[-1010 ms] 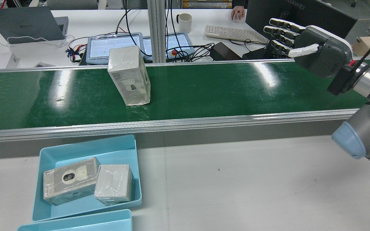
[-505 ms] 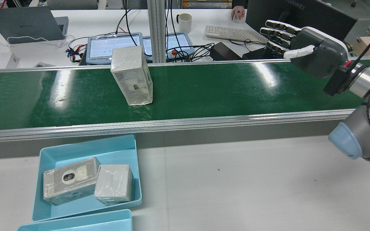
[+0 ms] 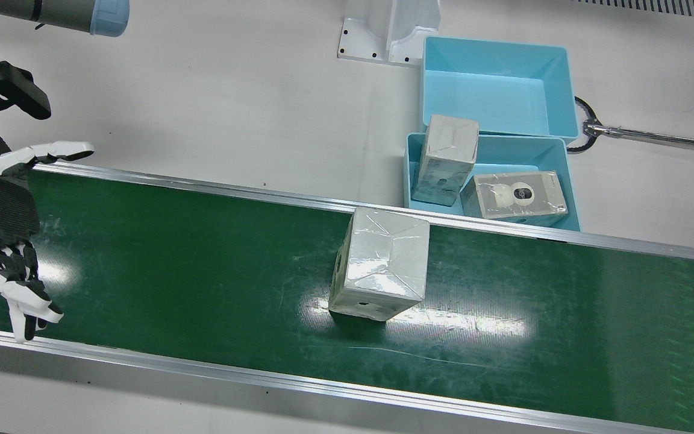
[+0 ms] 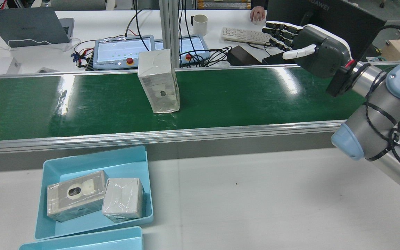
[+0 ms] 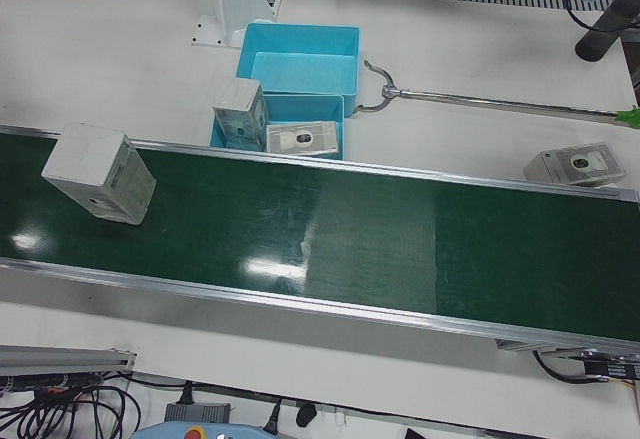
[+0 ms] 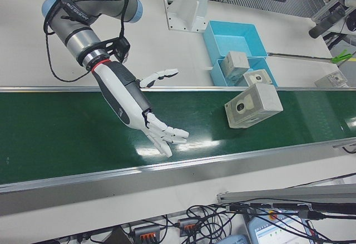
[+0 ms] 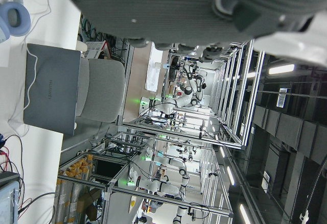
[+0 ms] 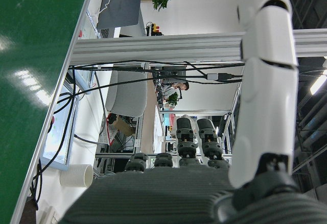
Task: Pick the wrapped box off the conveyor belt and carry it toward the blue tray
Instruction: 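Lower the open right hand toward the belt beside the wrapped box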
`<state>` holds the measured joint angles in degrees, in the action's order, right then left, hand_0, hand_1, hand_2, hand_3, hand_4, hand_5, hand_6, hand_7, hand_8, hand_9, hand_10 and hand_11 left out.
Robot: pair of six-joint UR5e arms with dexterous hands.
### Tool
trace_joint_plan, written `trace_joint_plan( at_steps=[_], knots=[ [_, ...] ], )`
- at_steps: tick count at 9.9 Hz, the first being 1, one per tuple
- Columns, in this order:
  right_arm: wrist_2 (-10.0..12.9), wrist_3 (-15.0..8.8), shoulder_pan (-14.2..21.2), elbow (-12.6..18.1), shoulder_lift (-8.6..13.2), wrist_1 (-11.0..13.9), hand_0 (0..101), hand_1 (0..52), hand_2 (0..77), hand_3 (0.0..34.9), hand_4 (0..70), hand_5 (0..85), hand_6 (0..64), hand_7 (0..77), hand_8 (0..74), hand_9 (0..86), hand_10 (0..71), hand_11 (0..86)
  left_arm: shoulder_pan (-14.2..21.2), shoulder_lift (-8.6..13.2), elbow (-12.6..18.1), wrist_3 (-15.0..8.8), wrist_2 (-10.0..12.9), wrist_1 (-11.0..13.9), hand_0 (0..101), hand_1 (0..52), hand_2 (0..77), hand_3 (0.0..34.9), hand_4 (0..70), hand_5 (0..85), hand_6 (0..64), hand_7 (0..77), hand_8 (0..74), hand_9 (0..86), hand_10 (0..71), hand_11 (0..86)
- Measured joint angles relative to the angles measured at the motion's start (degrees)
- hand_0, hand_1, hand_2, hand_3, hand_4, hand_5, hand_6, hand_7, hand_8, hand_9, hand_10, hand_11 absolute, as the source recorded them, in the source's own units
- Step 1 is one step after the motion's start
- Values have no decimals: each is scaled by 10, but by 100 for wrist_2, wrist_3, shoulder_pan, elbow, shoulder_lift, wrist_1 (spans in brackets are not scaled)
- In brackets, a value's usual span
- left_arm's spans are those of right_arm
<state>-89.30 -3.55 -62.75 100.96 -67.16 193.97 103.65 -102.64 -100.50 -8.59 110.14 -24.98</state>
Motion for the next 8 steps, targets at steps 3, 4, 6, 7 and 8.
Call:
trace_joint_plan(
  at_steps=[3, 4, 6, 7, 8],
  knots=[
    [348, -34, 401, -2, -17, -15, 473, 131, 136, 14, 142, 147, 11, 180, 0, 49, 22, 44, 0, 0, 0, 0, 0, 0, 0, 0, 11, 0, 0, 5, 0, 5, 5, 0, 5, 0],
    [394, -54, 493, -16, -17, -46, 473, 153, 142, 14, 153, 164, 16, 180, 11, 33, 0, 27, 0, 0, 0, 0, 0, 0, 0, 0, 11, 0, 0, 5, 0, 5, 5, 0, 5, 0],
    [421, -66, 560, -38, -17, -114, 473, 125, 49, 35, 115, 164, 16, 175, 0, 33, 0, 22, 0, 0, 0, 0, 0, 0, 0, 0, 11, 0, 0, 5, 0, 5, 5, 0, 5, 0],
    [422, -62, 572, -34, -20, -128, 474, 153, 82, 32, 22, 136, 0, 114, 0, 16, 11, 16, 0, 0, 0, 0, 0, 0, 0, 0, 11, 0, 0, 5, 0, 5, 5, 0, 5, 0],
    [423, -51, 573, -24, -41, -132, 475, 142, 82, 31, 44, 153, 0, 114, 0, 16, 0, 16, 0, 0, 0, 0, 0, 0, 0, 0, 11, 0, 0, 5, 0, 5, 5, 0, 5, 0]
  ],
)
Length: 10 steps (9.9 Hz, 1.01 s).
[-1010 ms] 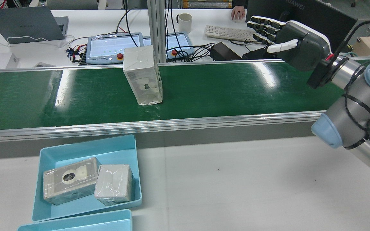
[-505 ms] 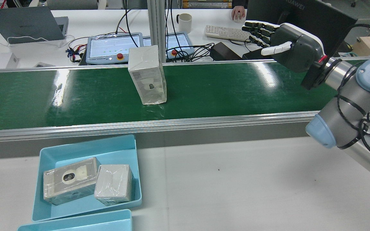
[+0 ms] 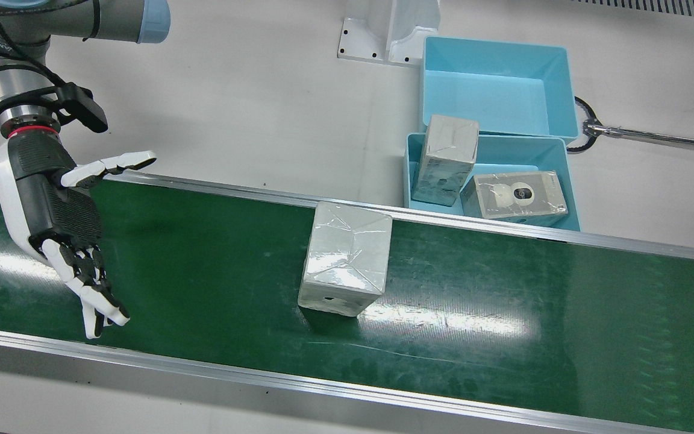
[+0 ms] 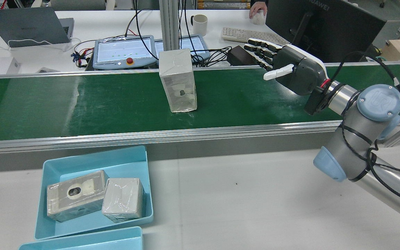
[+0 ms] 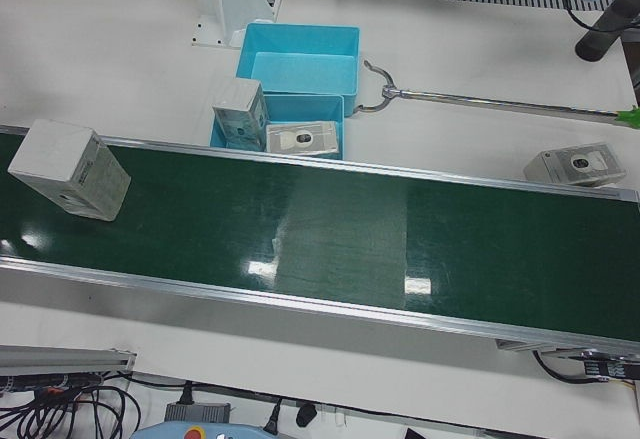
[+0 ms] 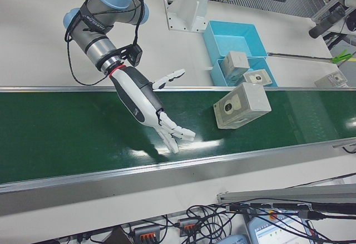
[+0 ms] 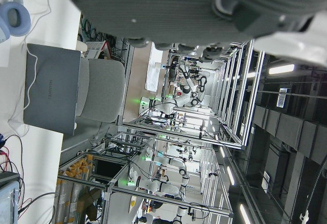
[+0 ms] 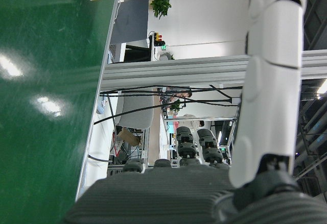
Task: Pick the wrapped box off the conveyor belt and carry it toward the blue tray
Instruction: 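Lower the open right hand toward the belt beside the wrapped box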
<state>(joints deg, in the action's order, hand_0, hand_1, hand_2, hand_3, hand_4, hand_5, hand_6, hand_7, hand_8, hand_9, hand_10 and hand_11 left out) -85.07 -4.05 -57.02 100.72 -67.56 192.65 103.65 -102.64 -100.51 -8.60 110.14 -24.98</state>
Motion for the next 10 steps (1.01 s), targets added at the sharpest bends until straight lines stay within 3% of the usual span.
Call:
trace_joint_plan(
  at_steps=[1, 2, 3, 4, 5, 6, 7, 8, 9, 10],
  knots=[
    [0, 11, -5, 16, -27, 0, 475, 142, 82, 31, 44, 153, 0, 114, 0, 16, 0, 16, 0, 0, 0, 0, 0, 0, 0, 0, 11, 0, 0, 5, 0, 5, 5, 0, 0, 0],
    [0, 19, -8, 29, -54, 0, 475, 153, 136, 32, 54, 169, 0, 136, 0, 16, 0, 16, 0, 0, 0, 0, 0, 0, 0, 0, 11, 0, 0, 5, 0, 5, 5, 0, 5, 0],
    [0, 23, -7, 39, -69, 2, 527, 327, 278, 12, 180, 284, 93, 295, 0, 131, 33, 104, 0, 0, 0, 0, 0, 0, 0, 0, 11, 0, 0, 5, 0, 5, 5, 0, 5, 5],
    [-3, 28, -5, 48, -77, 5, 527, 327, 278, 12, 180, 284, 93, 295, 0, 131, 33, 104, 0, 0, 0, 0, 0, 0, 0, 0, 11, 0, 0, 5, 0, 5, 5, 0, 5, 5],
    [-6, 34, -6, 58, -78, 10, 530, 240, 398, 13, 202, 262, 82, 273, 0, 71, 27, 60, 0, 0, 0, 0, 0, 0, 0, 0, 11, 0, 0, 5, 0, 5, 5, 0, 0, 0],
    [-7, 42, -16, 66, -83, 11, 514, 196, 322, 13, 109, 213, 55, 213, 0, 54, 0, 22, 0, 0, 0, 0, 0, 0, 0, 0, 11, 0, 0, 5, 0, 5, 5, 0, 0, 0],
    [-8, 45, -23, 72, -86, 11, 514, 196, 322, 13, 109, 213, 55, 213, 0, 54, 0, 22, 0, 0, 0, 0, 0, 0, 0, 0, 5, 0, 0, 5, 0, 5, 5, 0, 5, 0],
    [-9, 41, -17, 72, -88, 18, 511, 229, 235, 45, 65, 207, 33, 196, 0, 33, 0, 22, 0, 0, 0, 0, 0, 0, 0, 0, 11, 0, 0, 11, 0, 5, 5, 0, 5, 0],
    [-9, 30, -8, 72, -89, 26, 510, 229, 316, 8, 164, 245, 71, 262, 33, 98, 22, 33, 0, 0, 0, 0, 0, 0, 0, 0, 11, 0, 0, 5, 0, 5, 5, 0, 5, 0],
    [-9, 23, 0, 72, -90, 30, 505, 180, 169, 28, 82, 185, 33, 180, 0, 22, 0, 16, 0, 0, 0, 0, 0, 0, 0, 0, 11, 0, 0, 5, 0, 5, 5, 0, 5, 0]
  ],
)
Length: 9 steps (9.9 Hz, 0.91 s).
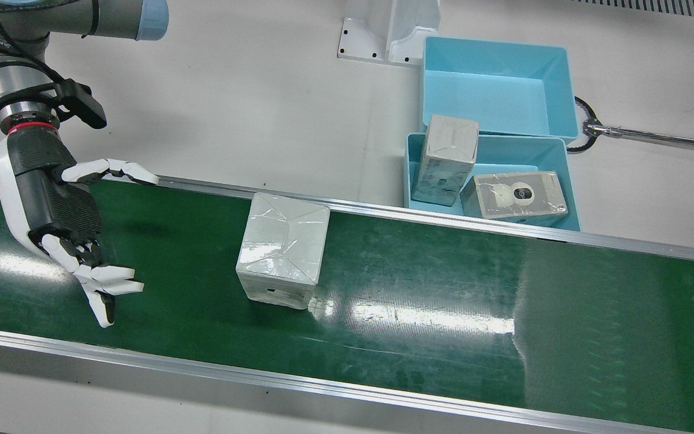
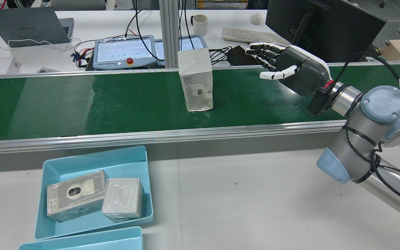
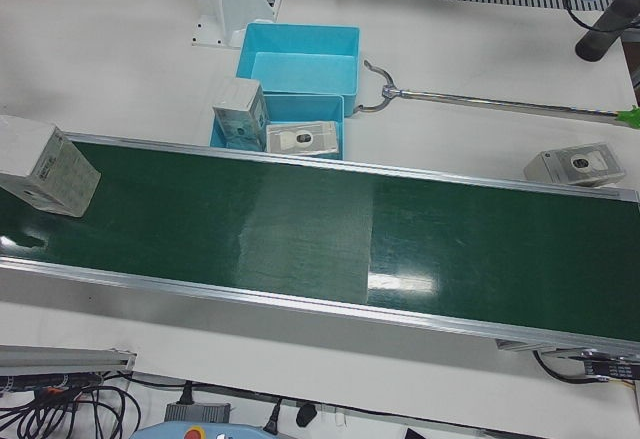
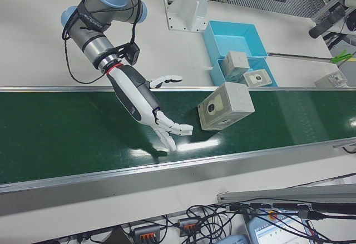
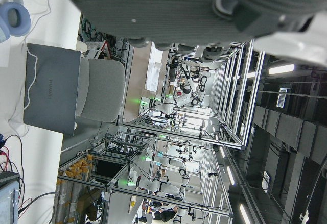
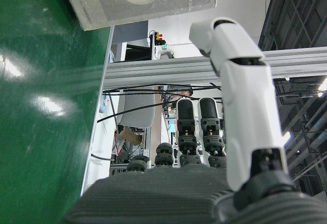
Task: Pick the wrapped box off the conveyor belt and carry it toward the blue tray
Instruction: 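Lower the open right hand toward the belt beside the wrapped box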
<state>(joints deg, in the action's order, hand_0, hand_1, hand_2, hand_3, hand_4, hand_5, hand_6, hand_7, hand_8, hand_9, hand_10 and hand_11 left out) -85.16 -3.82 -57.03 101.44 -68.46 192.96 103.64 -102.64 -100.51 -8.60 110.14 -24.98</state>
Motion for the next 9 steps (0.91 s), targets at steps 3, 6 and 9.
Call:
trace_joint_plan(
  at_steps=[3, 6, 9],
  knots=[
    [0, 7, 5, -1, -7, 7, 498, 175, 142, 136, 44, 158, 0, 158, 0, 22, 0, 16, 0, 0, 0, 0, 0, 0, 0, 0, 11, 0, 0, 11, 0, 5, 5, 0, 5, 0],
    [0, -7, 10, -5, -9, 13, 497, 175, 147, 126, 44, 158, 0, 158, 0, 22, 0, 16, 0, 0, 0, 0, 0, 0, 0, 0, 11, 0, 0, 5, 0, 5, 5, 0, 5, 0],
    [0, -40, 35, -4, -8, 14, 495, 175, 158, 69, 76, 175, 16, 158, 0, 22, 0, 16, 0, 0, 0, 0, 0, 0, 0, 0, 11, 0, 0, 11, 0, 5, 5, 0, 5, 0]
  ],
)
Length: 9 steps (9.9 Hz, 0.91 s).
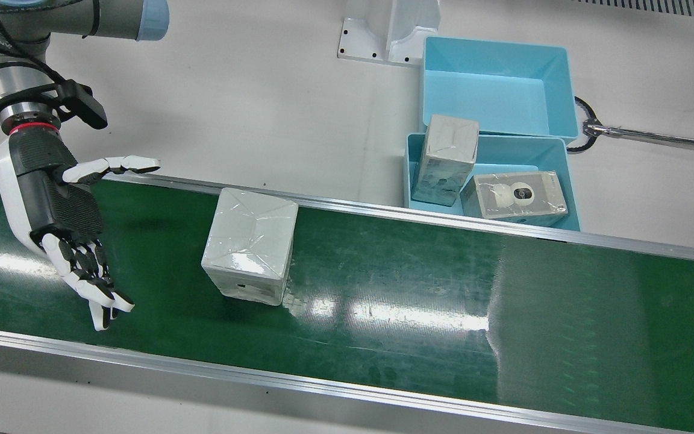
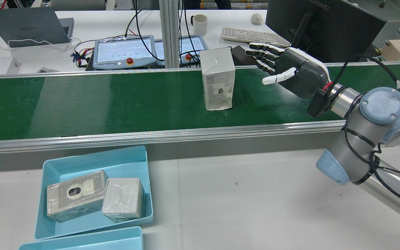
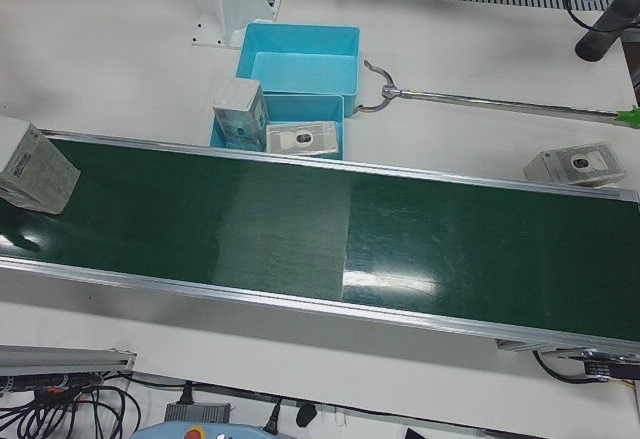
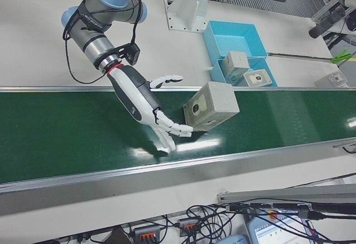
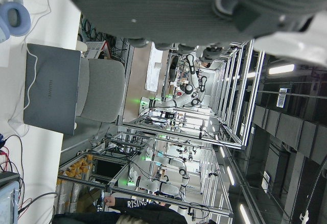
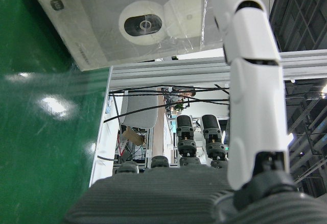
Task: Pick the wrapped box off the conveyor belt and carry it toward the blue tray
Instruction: 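Lower the open right hand toward the belt beside the wrapped box, then close the right hand fingers around the wrapped white box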
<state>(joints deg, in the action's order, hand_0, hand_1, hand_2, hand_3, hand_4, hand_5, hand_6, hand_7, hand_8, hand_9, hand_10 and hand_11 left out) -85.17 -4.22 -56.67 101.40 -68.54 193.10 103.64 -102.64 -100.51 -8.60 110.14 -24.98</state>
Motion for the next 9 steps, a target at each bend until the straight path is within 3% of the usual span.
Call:
trace_joint_plan(
  at_steps=[6, 7, 9],
  knots=[
    [11, -109, 154, -54, 142, 29, 495, 180, 185, 70, 93, 191, 33, 185, 0, 27, 0, 16, 0, 0, 0, 0, 0, 0, 0, 0, 11, 0, 0, 5, 0, 5, 5, 0, 0, 0],
    [33, -135, 174, -71, 196, 42, 494, 191, 196, 84, 104, 196, 38, 202, 0, 27, 0, 16, 0, 0, 0, 0, 0, 0, 0, 0, 5, 0, 0, 11, 0, 5, 5, 0, 5, 5],
    [198, -165, 276, -88, 284, 63, 495, 191, 196, 79, 104, 202, 38, 202, 0, 27, 0, 16, 0, 0, 0, 0, 0, 0, 0, 0, 5, 0, 0, 5, 0, 5, 5, 0, 5, 0]
  ],
)
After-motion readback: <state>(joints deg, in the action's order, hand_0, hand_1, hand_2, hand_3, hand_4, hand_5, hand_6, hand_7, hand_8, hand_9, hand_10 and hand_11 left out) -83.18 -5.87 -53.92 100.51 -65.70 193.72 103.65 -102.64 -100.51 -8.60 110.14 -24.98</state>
